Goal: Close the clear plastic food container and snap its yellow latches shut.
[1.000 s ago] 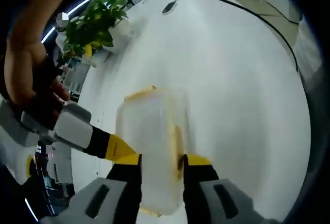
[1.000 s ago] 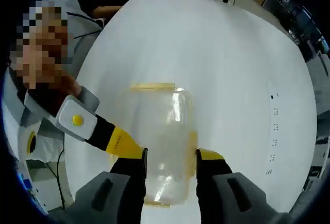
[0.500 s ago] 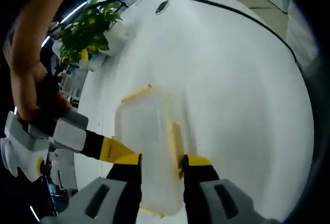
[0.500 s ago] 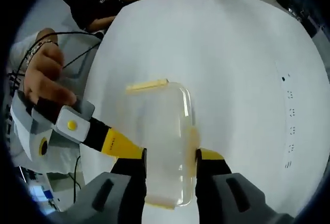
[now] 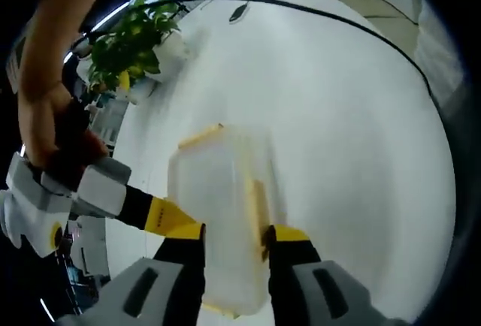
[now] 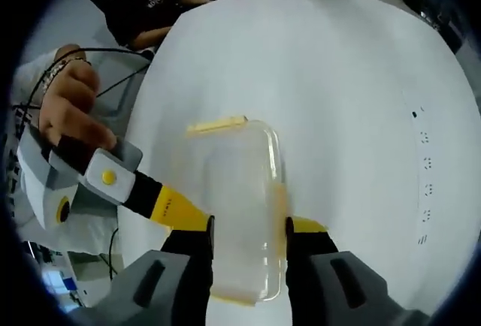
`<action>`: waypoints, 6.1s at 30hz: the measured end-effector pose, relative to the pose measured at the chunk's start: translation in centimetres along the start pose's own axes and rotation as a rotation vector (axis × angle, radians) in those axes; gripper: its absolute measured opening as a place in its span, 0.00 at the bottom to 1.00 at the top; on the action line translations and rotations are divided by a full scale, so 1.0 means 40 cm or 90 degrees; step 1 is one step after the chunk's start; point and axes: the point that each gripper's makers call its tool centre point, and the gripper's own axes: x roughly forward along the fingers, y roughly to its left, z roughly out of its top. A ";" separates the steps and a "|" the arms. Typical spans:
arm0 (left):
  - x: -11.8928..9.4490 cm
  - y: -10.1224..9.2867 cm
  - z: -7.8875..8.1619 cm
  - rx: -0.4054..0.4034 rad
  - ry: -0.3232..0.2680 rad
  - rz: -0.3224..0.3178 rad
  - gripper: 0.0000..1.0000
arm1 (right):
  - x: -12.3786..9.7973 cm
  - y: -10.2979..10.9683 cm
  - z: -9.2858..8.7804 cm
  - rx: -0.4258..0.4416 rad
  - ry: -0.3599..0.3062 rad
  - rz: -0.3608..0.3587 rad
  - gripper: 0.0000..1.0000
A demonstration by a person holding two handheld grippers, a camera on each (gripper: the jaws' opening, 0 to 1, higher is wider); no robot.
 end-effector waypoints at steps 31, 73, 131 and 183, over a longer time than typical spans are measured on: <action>-0.073 0.050 -0.002 -0.197 -0.109 0.050 0.55 | -0.173 -0.013 -0.043 0.216 -0.359 -0.309 0.35; -0.002 -0.038 -0.221 -0.577 -0.107 0.066 0.40 | 0.056 0.083 -0.158 0.238 -0.396 -0.341 0.43; -0.051 0.072 -0.610 -0.552 0.082 0.114 0.26 | 0.107 -0.025 0.169 0.200 -0.427 -0.367 0.26; -0.721 -0.285 -0.606 -0.787 -0.258 0.265 0.81 | -0.054 0.588 -0.054 0.449 -0.554 -0.568 0.71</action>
